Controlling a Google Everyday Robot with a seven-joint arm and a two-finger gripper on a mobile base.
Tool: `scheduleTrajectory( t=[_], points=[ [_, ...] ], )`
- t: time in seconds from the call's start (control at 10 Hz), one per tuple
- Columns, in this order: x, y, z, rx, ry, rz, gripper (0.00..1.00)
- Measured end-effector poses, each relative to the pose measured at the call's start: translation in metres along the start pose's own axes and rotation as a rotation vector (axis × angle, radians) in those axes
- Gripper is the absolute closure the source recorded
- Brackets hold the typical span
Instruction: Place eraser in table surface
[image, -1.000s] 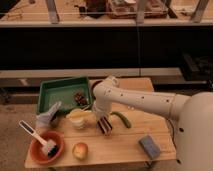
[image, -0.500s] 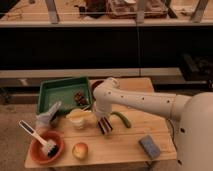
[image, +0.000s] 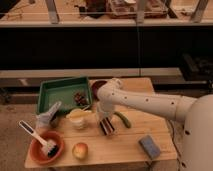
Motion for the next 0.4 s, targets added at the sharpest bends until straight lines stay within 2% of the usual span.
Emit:
scheduleTrajectory(
  t=[0.2, 0.4],
  points=[
    [0.0, 0.006, -0.016, 0.004, 0.024, 0.007, 0.2],
    [0.001, 0.013, -0.035, 0.036, 0.02, 0.048, 0.2]
  ],
)
